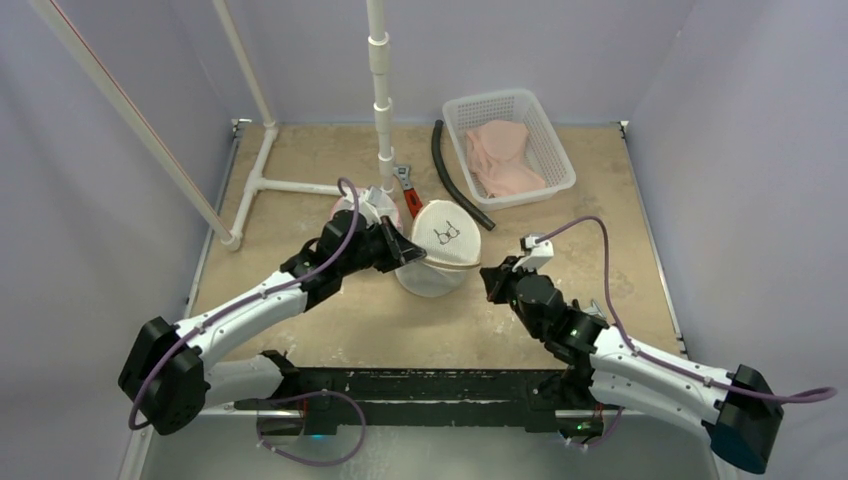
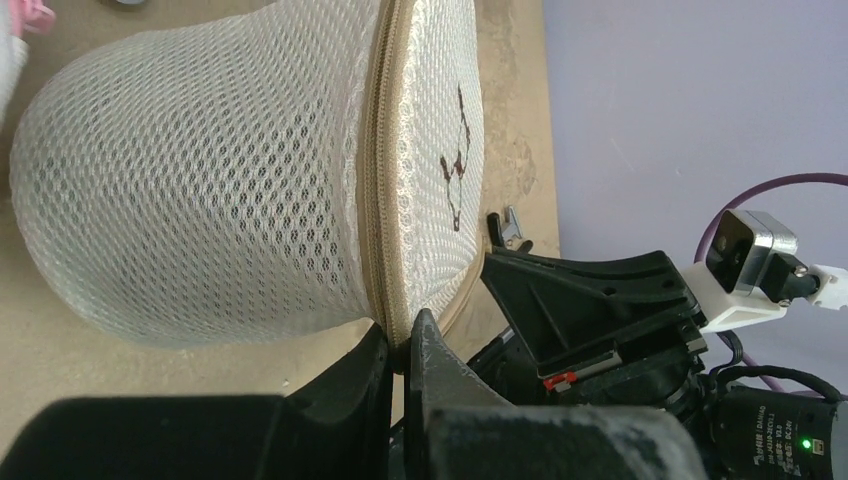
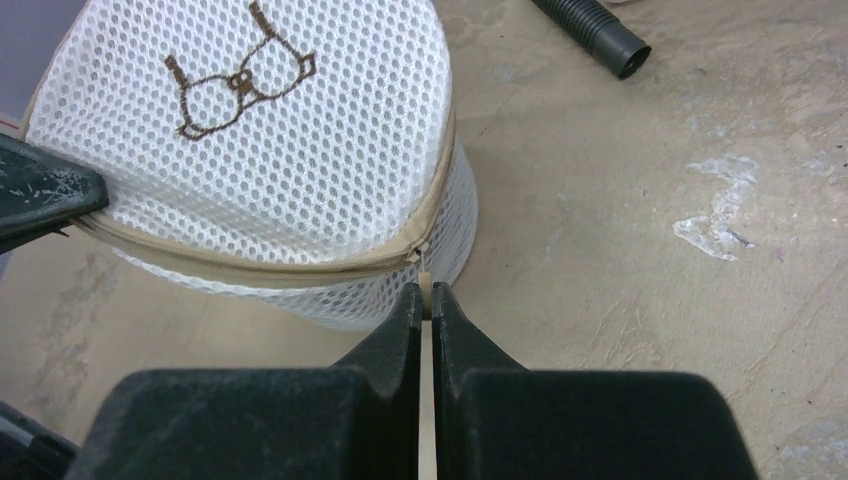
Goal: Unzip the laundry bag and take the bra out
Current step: Unzip the laundry bag at the center of the board.
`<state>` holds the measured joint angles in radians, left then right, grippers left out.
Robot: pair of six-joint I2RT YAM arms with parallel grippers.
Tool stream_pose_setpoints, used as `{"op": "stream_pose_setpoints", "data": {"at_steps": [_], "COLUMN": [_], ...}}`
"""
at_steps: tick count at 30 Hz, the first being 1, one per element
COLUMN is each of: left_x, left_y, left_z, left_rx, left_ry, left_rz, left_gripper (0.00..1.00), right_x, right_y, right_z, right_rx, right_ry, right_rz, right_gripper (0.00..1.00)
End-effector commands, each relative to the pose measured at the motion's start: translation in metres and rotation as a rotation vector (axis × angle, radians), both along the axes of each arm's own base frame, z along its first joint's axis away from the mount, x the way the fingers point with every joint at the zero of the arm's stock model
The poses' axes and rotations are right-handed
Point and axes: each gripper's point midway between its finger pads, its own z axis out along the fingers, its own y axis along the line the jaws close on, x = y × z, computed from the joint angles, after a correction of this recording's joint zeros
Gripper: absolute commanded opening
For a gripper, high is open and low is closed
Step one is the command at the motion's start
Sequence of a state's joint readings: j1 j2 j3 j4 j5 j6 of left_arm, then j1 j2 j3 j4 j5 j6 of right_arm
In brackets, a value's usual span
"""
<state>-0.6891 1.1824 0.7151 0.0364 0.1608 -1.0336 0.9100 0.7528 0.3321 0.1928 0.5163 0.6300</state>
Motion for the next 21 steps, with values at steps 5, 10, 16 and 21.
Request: {"op": "stream_pose_setpoints", "data": {"at_steps": [5,10,16,21], "left_x": [0.015,0.021,0.028,0.026], "left_y": [0.026,0.022,-0.002,-0.005], "left_z": [0.019,0.022,0.041,0.059], "left_rx": [0.020,0.013,-0.078,-0.165], "left_ry": [-0.087,-0.102,-0.138,-0.103], "left_rz": [0.054,0.049,-0.025,0.009], "left_gripper": [0.00,0.00,0.21,0.57], "right_x": [0.018,0.007,-0.003,-0.004], "right_y": [-0.026,-0.014,-0.004,-0.004], "right_z": [0.021,0.039,0.050,0.048], "right_rx": [0.000,0.034,0.042,0.035], "right_ry": [-0.065,-0.138,-0.155,-0.151], "right_rz": [-0.180,-0.056,0.038,0.041], "right_gripper": [0.00,0.00,0.00,0.00]}}
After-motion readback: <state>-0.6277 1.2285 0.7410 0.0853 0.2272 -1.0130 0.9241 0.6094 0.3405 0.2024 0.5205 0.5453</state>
